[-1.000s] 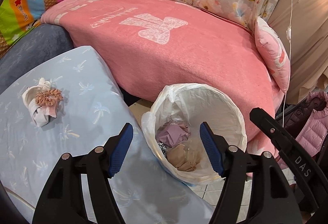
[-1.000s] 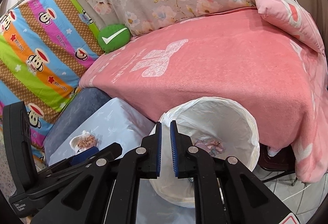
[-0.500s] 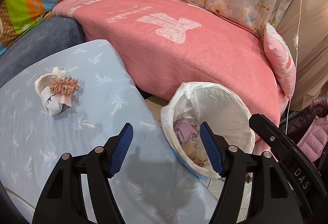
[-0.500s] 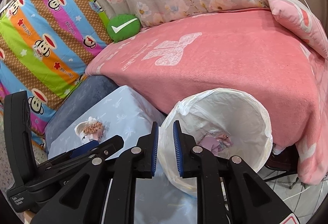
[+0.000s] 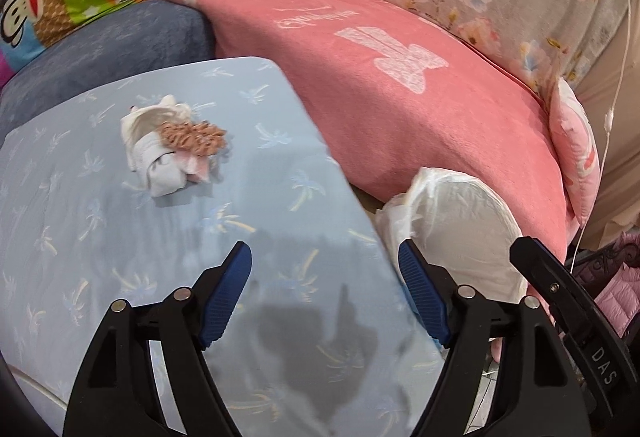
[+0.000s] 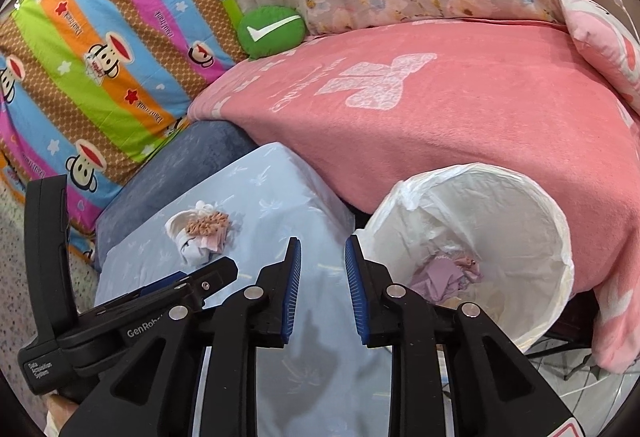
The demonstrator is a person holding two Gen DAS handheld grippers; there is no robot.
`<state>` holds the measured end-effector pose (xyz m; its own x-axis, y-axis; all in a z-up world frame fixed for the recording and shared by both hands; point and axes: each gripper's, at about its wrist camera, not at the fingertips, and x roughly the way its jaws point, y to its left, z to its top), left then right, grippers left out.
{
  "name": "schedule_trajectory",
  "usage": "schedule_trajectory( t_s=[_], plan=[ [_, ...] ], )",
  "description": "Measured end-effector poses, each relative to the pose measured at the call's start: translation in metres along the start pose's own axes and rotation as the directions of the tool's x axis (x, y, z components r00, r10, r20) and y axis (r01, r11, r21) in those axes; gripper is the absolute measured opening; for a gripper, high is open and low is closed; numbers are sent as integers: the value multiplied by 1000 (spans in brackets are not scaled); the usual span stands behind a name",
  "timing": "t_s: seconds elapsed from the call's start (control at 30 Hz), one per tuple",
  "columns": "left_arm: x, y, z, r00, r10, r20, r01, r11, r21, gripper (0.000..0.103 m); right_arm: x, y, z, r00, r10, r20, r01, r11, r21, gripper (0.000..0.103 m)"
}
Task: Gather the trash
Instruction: 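Move both open tools back to the white socks and scrunchie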
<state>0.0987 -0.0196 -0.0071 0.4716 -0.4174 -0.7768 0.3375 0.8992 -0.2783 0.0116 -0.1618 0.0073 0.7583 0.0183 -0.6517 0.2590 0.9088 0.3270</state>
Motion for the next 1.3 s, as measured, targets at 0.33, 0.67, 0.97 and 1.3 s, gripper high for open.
schedule_trajectory(
  t_s=[0.33, 0.67, 0.97, 1.3],
  plan=[
    [-6, 52, 3, 999, 44, 20, -42, 994, -96, 80, 23, 43, -4, 998, 34, -49, -38, 996, -82, 25],
    [0, 108, 13, 998, 70, 3, -68, 971, -231, 81, 61, 85, -6, 993, 60, -102, -74, 987, -143, 32],
    [27, 149, 29, 999, 9, -31, -20, 924, -381, 81, 108, 113, -2, 984, 86, -155, -113, 979, -171, 32],
    [50, 169, 49, 998, -55, -32, 32, 868, -496, 73, 160, 145, 7, 972, 124, -198, -165, 965, -206, 32]
  ],
)
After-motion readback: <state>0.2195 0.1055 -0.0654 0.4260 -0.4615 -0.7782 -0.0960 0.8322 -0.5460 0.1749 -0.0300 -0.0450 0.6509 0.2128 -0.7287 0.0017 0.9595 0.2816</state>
